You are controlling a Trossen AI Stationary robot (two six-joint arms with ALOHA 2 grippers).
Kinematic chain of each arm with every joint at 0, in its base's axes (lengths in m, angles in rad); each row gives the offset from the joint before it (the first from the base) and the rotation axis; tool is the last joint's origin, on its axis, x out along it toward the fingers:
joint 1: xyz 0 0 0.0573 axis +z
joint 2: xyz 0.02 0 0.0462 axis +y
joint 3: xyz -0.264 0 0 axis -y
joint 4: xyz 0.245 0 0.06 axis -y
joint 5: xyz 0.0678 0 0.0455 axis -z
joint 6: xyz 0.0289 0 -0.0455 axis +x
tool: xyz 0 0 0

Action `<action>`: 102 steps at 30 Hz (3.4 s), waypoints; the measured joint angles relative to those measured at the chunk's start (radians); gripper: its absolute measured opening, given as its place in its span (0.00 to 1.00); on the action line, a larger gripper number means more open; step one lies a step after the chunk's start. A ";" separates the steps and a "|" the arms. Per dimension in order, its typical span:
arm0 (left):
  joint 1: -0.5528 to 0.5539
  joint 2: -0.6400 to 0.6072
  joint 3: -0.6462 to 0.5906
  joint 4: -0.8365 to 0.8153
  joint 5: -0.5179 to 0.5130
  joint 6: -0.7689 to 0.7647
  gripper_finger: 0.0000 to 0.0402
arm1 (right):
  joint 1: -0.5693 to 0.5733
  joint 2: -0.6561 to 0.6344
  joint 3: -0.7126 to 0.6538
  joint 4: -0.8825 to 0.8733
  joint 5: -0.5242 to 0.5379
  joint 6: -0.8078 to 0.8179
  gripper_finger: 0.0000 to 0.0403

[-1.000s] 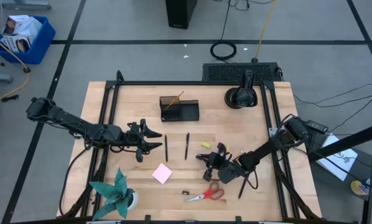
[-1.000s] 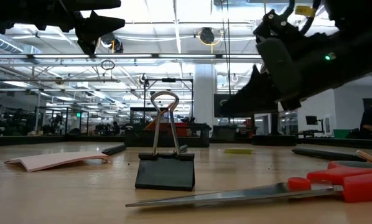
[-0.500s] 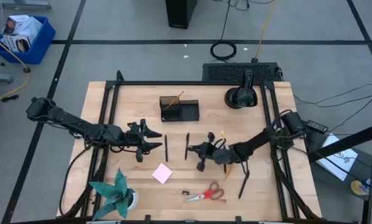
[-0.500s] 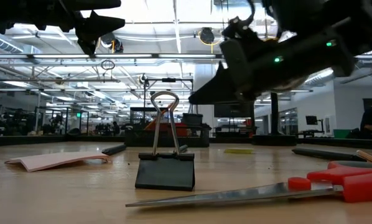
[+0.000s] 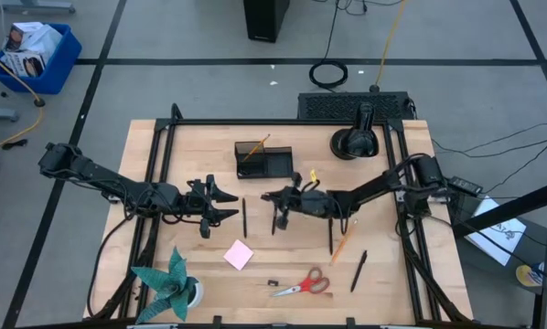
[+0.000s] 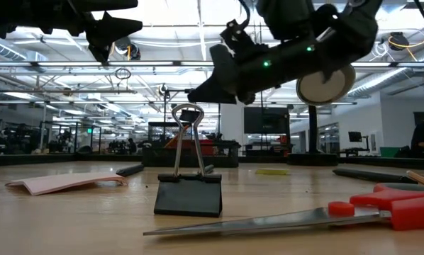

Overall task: Pick and place office supplies into organizer
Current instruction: Put the black binder clip into the black desk organizer

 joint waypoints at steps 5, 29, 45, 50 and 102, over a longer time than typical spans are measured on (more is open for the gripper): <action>0.000 0.000 0.000 -0.001 0.000 0.005 0.48 | -0.062 0.000 0.029 -0.012 -0.052 0.013 0.01; 0.006 0.000 0.000 -0.002 -0.001 0.011 0.48 | -0.250 0.116 0.207 -0.088 -0.194 0.060 0.02; 0.006 0.000 0.000 -0.005 -0.001 0.008 0.48 | -0.313 0.267 0.317 -0.133 -0.204 0.155 0.02; 0.006 0.000 0.000 -0.005 -0.001 0.008 0.48 | -0.315 0.262 0.317 -0.139 -0.204 0.163 0.03; -0.029 0.164 0.000 0.020 0.001 0.031 0.48 | 0.116 -0.352 -0.057 -0.469 0.064 -0.087 0.32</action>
